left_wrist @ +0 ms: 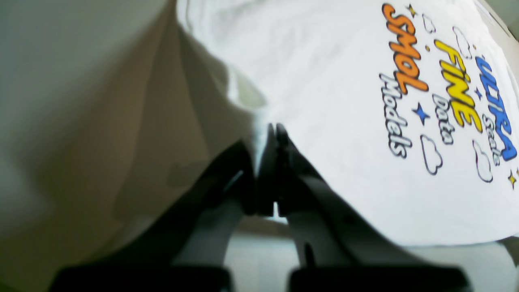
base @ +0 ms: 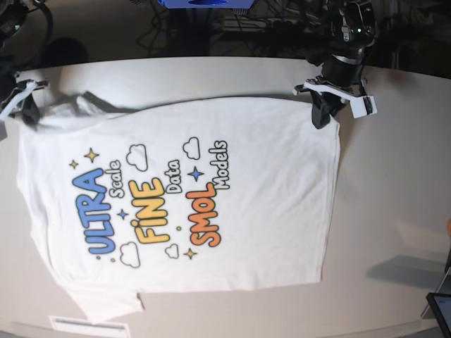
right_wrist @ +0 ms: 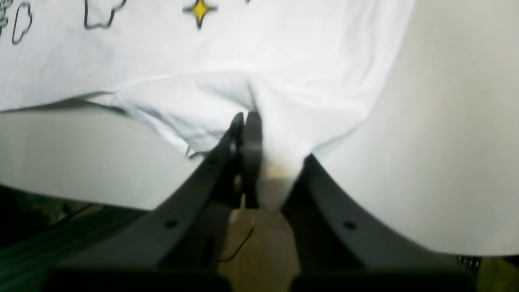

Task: Fold the T-shirt properly
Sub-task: 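Pull the grasped shoulder corners apart to stretch the shirt flat, then lift the shoulder edge and drag it toward the hem with both grippers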

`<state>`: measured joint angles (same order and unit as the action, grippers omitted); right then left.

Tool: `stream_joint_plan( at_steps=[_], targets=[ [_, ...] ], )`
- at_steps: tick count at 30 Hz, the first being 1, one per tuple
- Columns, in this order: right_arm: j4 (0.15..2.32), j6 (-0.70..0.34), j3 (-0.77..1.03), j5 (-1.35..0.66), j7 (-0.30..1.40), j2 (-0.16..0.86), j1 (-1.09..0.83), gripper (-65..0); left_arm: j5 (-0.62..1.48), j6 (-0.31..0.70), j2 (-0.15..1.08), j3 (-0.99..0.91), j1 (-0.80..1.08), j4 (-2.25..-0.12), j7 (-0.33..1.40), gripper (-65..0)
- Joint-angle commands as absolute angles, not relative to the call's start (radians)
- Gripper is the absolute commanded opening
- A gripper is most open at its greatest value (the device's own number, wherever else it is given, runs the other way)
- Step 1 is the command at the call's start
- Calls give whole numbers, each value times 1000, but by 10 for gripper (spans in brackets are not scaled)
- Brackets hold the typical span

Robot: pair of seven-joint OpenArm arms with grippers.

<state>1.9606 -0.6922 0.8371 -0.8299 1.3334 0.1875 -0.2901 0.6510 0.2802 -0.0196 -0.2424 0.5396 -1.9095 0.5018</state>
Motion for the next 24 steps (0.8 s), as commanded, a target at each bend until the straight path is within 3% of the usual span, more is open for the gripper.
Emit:
stream_joint_plan(
  at_steps=[1,10,15,24],
  targets=[
    [1975,-698,842,-843,1319,208,-280,-649,662,283,-25,-245,538,-1937,478,-650],
    [1957,-698,809,-842,1334,252,-200,-649,662,280,-62,-245,483,-1937,479,-650],
    [1922,-698,748,-835,1333,283,-157,-649,664,203,-79,-245,447,-1936,479,-650],
    [1893,-698,682,-835,1333,298,-87,-649,901,134,-28,-298,380,-1929,479,-650]
  ],
)
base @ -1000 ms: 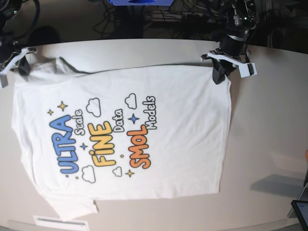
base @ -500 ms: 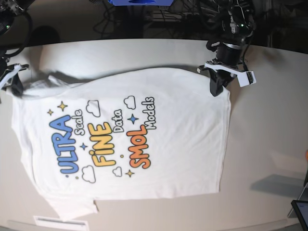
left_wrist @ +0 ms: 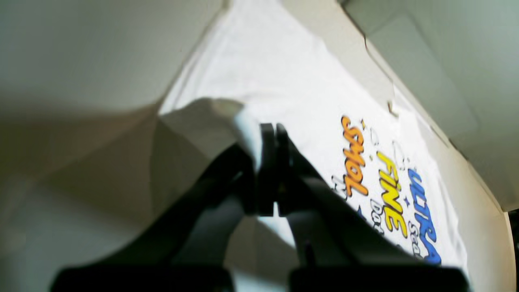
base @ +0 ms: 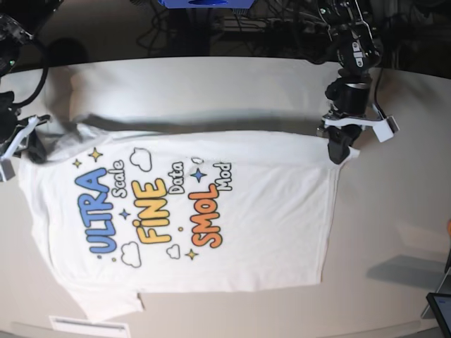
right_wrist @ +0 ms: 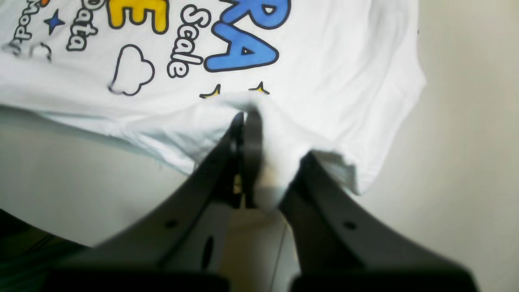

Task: Fold the T-shirt properly
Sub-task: 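Lift the shoulder edge and drag it toward the hem with both grippers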

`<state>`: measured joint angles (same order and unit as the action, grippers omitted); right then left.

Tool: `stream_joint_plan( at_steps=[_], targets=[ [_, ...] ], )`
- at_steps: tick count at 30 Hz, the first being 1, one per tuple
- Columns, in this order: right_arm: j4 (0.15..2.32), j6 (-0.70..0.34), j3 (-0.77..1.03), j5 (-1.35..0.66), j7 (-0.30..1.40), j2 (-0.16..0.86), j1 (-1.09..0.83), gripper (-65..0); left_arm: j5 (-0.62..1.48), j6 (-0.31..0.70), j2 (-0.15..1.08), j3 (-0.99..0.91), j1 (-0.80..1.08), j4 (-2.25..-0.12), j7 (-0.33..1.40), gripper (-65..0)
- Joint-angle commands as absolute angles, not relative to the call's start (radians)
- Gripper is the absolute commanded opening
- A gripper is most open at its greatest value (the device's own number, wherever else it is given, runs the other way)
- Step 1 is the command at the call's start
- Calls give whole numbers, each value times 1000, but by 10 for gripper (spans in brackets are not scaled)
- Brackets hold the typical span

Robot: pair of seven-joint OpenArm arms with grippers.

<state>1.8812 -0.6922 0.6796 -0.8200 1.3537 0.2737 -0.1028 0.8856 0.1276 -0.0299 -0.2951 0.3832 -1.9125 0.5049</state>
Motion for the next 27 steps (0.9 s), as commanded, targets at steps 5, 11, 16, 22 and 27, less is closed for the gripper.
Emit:
stream_joint_plan(
  at_steps=[5,11,16,22,27],
  targets=[
    [1833,-698,648,-835,1330,311,-39,-649,900,133,-27,-335,340,-1905,479,-650],
    [1744,-698,642,-834,1330,335,13,-649,901,133,-25,-334,288,-1831,479,-650],
    [1682,-698,573,-812,1325,366,59,-649,901,111,-25,-335,240,-1808,479,-650],
    [1613,-698,519,-757,1311,369,119,-649,903,19,-25,-334,170,-1781,479,-650],
    [1583,-698,450,-756,1276,374,150,-649,903,19,-27,-326,113,-1701,479,-650]
  ],
)
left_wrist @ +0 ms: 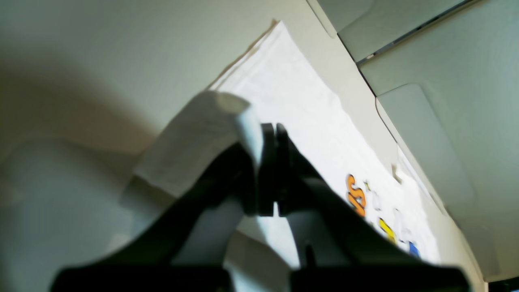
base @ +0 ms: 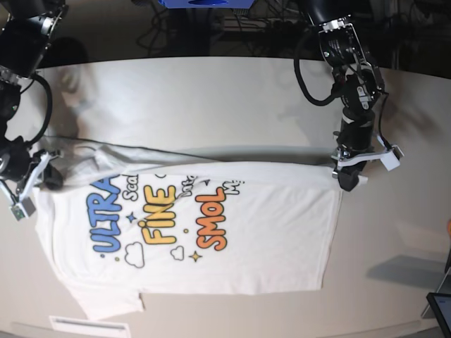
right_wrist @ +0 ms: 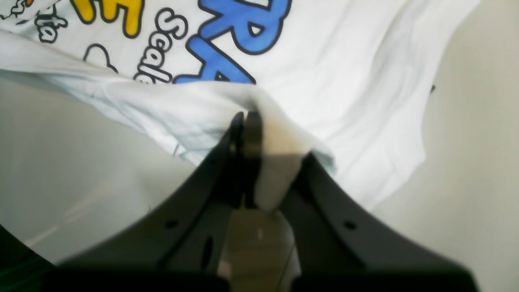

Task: Fold the T-shirt properly
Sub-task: 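Lift the shoulder edge and drag it toward the hem with both grippers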

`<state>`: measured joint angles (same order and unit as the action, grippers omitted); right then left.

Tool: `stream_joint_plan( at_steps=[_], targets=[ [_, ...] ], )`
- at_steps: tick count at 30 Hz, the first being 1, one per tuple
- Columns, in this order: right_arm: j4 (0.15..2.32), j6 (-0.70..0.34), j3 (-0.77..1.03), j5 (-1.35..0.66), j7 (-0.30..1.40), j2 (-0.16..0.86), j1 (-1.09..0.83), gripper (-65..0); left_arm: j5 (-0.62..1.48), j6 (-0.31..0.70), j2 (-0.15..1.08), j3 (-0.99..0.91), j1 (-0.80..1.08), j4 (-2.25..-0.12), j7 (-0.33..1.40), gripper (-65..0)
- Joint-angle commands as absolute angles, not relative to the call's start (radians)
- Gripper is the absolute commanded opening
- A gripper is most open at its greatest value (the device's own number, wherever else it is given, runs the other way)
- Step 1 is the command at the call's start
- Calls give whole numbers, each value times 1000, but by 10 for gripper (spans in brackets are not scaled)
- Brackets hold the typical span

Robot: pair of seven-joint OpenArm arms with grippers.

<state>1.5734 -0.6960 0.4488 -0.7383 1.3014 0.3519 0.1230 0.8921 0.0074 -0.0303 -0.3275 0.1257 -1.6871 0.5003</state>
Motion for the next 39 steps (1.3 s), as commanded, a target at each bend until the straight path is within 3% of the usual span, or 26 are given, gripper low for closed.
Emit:
stream_joint_plan(
  at_steps=[1,18,21,26,29,34,39],
  targets=[
    [1575,-698,437,-756,1271,384,150,-649,903,19,-28,-325,107,-1690,479,-650],
    [1325,-698,266,-756,1132,446,295,-644,905,19,-24,-323,-84,-1451,479,-650],
    [1303,-698,266,-756,1110,446,311,-561,903,19,-22,-328,-122,-1423,556,-623],
    [1302,-698,269,-756,1029,447,314,-321,895,22,-21,-334,-176,-1420,601,-368],
    [1305,-698,265,-756,977,461,309,-189,883,24,10,-325,-213,-1414,599,-292],
    [1414,-698,265,-756,894,504,237,-194,782,24,42,-315,-217,-1477,601,-294],
    [1598,-698,268,-754,874,536,82,-242,613,24,97,-180,-90,-1639,599,-296]
  ],
)
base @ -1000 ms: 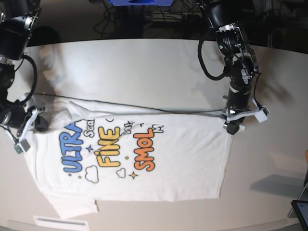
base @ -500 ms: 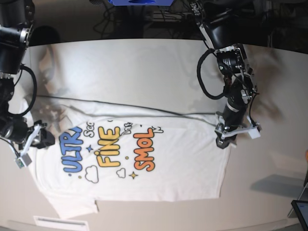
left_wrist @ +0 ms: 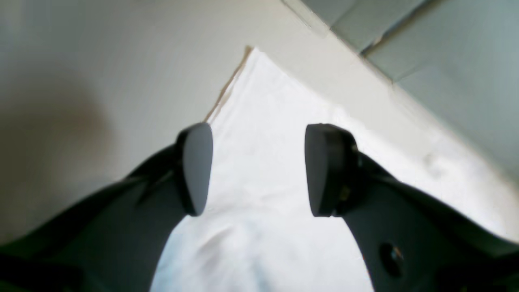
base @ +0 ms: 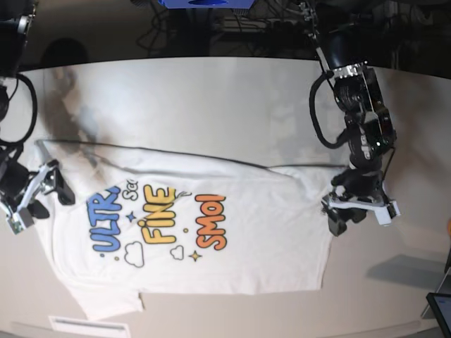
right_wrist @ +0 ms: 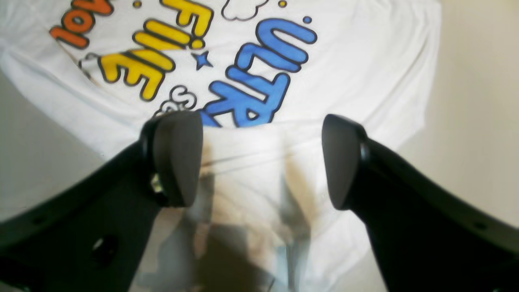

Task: Fold the T-shirt properly
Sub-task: 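Lift the shoulder edge and drag it toward the hem with both grippers, then release the shirt and move both grippers back to the collar edge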

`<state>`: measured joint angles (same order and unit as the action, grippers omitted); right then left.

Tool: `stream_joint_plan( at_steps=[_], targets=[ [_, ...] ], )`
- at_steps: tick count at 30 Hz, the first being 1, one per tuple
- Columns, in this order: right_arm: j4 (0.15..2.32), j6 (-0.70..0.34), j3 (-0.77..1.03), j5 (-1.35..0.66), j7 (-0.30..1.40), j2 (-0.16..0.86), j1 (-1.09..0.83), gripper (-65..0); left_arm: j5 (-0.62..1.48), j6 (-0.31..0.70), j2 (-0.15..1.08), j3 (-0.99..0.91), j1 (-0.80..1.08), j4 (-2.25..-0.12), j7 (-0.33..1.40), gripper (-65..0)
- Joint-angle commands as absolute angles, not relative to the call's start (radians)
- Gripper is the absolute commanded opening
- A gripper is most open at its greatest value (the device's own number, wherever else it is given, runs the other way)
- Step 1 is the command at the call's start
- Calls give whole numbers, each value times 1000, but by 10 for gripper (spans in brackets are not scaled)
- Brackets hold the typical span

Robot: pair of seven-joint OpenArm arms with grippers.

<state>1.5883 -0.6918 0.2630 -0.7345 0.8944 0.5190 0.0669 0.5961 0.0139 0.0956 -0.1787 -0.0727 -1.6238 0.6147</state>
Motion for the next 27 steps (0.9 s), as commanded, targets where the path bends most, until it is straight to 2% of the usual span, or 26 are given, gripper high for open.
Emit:
stream_joint_plan(
  at_steps=[1,3,5,7,8,9,12,15,19,23,27],
  targets=[
    [1636,-698,268,-754,872,536,44,-271,549,24,104,-157,-53,-1679,596,-299],
    [1682,-698,269,-754,871,530,-7,-334,438,24,102,-131,10,-1730,553,-344],
    [1698,-698,272,-754,845,527,-56,-428,318,24,99,-122,81,-1751,452,-470],
    [1695,-698,275,-746,783,507,-97,-564,226,24,93,-122,133,-1738,334,-650],
    [1695,-698,275,-717,751,496,-117,-633,197,24,91,-127,151,-1719,280,-650],
    [1699,-679,274,-667,719,481,-134,-650,179,24,94,-127,163,-1698,231,-650],
    [1701,-590,266,-484,610,410,-170,-643,154,24,99,-127,173,-1626,151,-650],
    [1695,-578,272,-259,510,311,-177,-647,154,24,101,-125,162,-1549,96,-650],
    [1693,-581,275,-27,501,200,-145,-647,151,25,101,-117,122,-1488,15,-650],
    [1684,-581,275,-2,501,185,-120,-647,151,27,110,-116,73,-1422,-28,-650],
    [1613,-576,285,-2,501,185,-85,-647,151,85,124,-90,41,-1369,-41,-650]
  ],
)
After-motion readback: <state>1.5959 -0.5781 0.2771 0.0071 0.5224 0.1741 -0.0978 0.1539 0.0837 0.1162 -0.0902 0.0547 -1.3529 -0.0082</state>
